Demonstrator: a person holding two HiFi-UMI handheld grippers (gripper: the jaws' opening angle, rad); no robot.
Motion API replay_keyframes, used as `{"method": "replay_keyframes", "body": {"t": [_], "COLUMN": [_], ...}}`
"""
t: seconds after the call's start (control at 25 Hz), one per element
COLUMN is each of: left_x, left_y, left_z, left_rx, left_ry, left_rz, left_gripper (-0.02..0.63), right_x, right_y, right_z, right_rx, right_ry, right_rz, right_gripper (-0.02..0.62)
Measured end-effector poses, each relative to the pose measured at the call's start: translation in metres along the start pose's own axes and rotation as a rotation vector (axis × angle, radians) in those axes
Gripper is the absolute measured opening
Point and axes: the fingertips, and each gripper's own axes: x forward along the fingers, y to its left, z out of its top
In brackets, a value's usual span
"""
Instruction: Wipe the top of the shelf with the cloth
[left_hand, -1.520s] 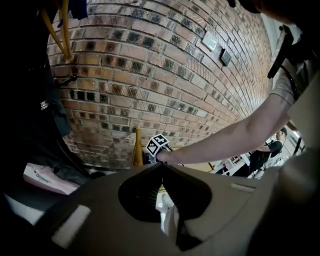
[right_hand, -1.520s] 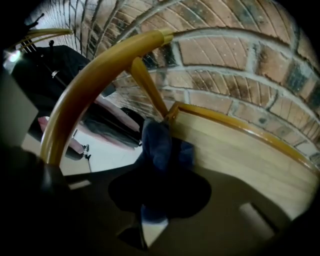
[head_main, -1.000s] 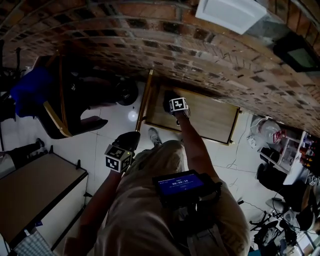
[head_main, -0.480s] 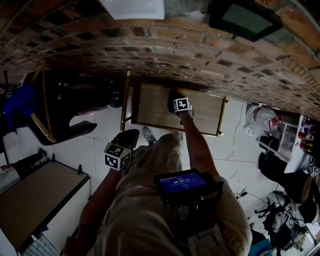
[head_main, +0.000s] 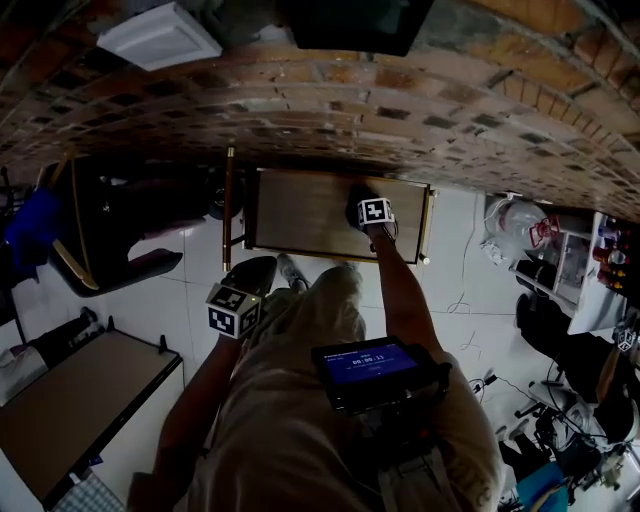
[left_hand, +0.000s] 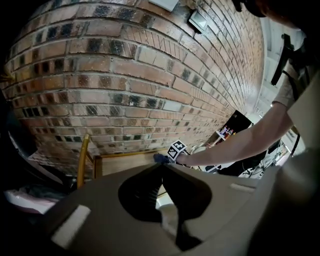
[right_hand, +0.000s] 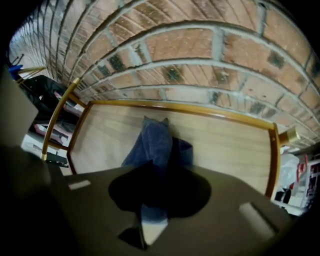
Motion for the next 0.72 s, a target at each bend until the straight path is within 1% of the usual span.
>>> {"method": "replay_keyframes", "body": {"t": [0.08, 0.2, 0.28, 0.44, 0.72], "left_x": [0.006, 0.013, 0.018, 0.024, 0.037], "left_y": [-0.008, -0.019, -0.023, -0.032, -0.047], "left_z": [-0.001, 0.001, 0.004, 0.012, 0.021], "left_rx": [0.003, 0.002, 0.008, 0.018, 0.032], "left_ry": [0.01, 0.013, 0.016, 0.018, 0.02], "left_rz": [-0.003, -0.008, -0.006, -0.005, -0.008], "left_gripper": [-0.021, -0.021, -0.021, -0.021, -0.021], "right_x": [-0.005, -0.014, -0.02, -0.027, -0.039], "right_y": [-0.014, -0.037, -0.053, -0.07, -0.103], "right_z": [-0.006, -0.02, -0.023, -0.028, -0.035], "right_rx": [0.001, 0.041, 0.037, 0.025, 0.023], "right_ry": [0.007, 0.036, 0.039, 0.037, 0.031], "right_rz": [-0.007, -0.04, -0.066, -0.057, -0.097], "right_gripper": [0.075, 0.075, 0.075, 0.075, 0.075]}}
